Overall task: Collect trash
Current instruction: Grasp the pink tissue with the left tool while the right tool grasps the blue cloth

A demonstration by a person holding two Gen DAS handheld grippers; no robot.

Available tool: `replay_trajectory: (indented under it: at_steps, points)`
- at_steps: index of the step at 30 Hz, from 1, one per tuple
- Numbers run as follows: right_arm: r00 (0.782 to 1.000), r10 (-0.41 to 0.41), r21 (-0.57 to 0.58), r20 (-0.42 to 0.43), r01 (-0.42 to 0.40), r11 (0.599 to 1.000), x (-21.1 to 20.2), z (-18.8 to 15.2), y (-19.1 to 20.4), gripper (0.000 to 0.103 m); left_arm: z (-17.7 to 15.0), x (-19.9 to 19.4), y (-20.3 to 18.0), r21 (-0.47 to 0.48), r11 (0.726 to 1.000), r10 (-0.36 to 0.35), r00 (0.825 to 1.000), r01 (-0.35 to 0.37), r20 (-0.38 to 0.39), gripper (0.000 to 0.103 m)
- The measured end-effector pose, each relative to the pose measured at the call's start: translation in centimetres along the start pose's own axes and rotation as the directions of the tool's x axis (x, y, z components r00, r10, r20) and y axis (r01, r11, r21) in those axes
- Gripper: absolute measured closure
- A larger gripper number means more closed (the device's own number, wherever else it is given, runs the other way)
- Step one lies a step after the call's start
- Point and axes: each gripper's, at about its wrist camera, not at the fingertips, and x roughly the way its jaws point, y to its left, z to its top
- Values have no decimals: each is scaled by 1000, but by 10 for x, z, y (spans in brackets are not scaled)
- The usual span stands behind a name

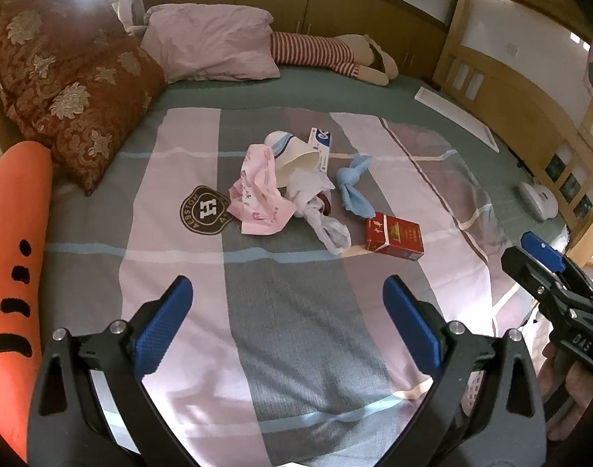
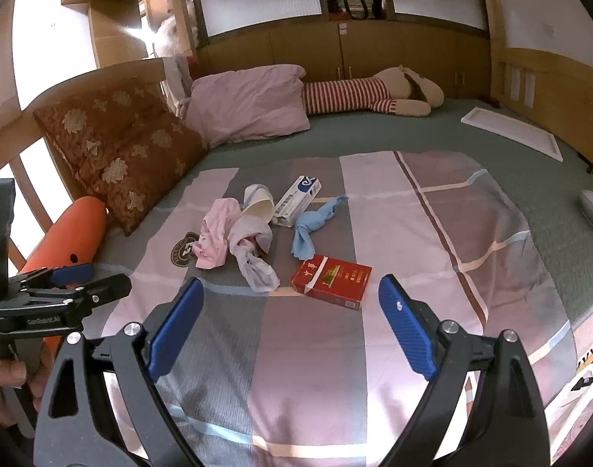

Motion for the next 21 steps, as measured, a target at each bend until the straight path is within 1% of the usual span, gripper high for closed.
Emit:
replay_trajectory:
  at_steps: [4, 8, 9, 12, 15, 18, 19, 21]
  points:
    - [1000, 0, -5, -9, 0, 1000, 6, 3, 2, 14, 10, 10, 4, 0, 1000, 21, 1000, -21, 13, 5]
    - [999, -4, -51, -33, 2, 999, 25, 12, 11, 14, 32, 37, 13, -30, 999, 25, 1000, -25, 3, 5]
    - [999, -4, -69, -42, 2, 998, 34, 16, 14, 14, 38, 47, 15, -31, 999, 23, 1000, -23, -4, 5]
    - [997, -2, -97, -83, -6, 995, 63, 27, 19, 14, 58, 74, 21, -37, 998, 48, 999, -48, -5, 5]
    - [990, -24, -124, -137, 7, 992, 103, 33, 21, 14, 73, 107, 29, -38, 996, 78, 997, -79, -19, 5]
    - [984, -59, -130, -166, 37, 991, 140, 37, 16, 14, 80, 143, 38, -47, 993, 103, 992, -106, -66, 6]
    - [980, -79, -129, -182, 56, 990, 155, 38, 13, 14, 82, 155, 43, -59, 992, 107, 991, -112, -83, 9]
    - [974, -101, -120, -203, 78, 990, 176, 40, 6, 14, 86, 171, 50, -75, 991, 105, 989, -113, -104, 10]
